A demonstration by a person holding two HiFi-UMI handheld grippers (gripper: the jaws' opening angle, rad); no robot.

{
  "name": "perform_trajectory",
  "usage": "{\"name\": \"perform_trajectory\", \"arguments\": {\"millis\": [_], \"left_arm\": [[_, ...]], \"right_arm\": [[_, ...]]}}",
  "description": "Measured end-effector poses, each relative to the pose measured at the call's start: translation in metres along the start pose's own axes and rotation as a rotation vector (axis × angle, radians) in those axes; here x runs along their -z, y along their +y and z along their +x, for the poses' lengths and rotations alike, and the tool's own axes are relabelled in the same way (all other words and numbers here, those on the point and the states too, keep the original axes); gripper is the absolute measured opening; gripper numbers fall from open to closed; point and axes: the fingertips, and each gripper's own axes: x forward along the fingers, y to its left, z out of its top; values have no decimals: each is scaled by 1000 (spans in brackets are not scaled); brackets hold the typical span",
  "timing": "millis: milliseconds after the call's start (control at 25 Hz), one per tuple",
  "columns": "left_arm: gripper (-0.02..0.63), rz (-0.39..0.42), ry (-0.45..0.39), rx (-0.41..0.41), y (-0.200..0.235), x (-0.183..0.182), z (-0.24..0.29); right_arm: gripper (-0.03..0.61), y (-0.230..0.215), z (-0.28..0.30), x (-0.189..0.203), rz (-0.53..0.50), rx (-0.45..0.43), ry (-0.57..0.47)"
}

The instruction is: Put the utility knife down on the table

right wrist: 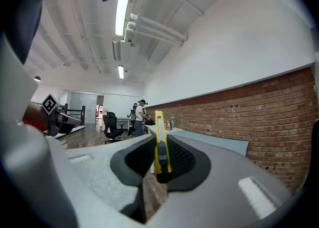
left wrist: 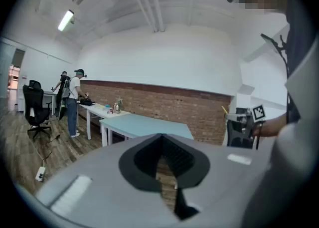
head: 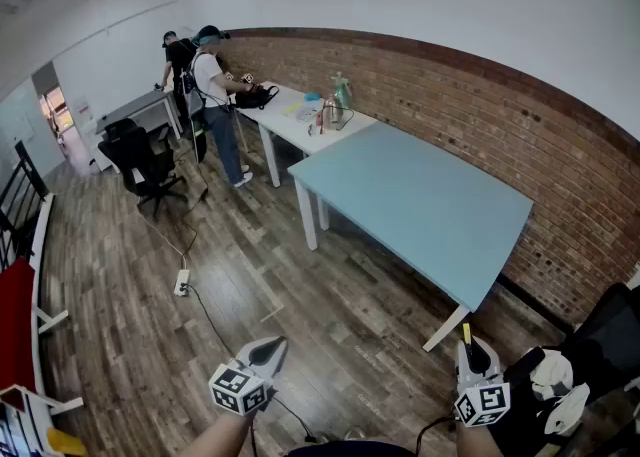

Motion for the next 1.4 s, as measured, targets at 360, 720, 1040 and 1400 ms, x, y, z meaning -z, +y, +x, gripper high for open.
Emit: {"name": "perform_trajectory", "arguments": {"millis": [360,720,1040,1400], "left_arm": [[0,47,26,-10,-21,-2,4],[1,133,26,-22,-33,-19,34],[1,207,-20,-13,7,-51,82],[2,111,-78,19,78,-71,128]], "right_arm": [[66,-17,-6,17,39,-39,13],[66,-31,4,15,30,-84,-26],[66,-52,34,10,21,-8,2],[66,-43,101,-6,-58,-16,42]]}}
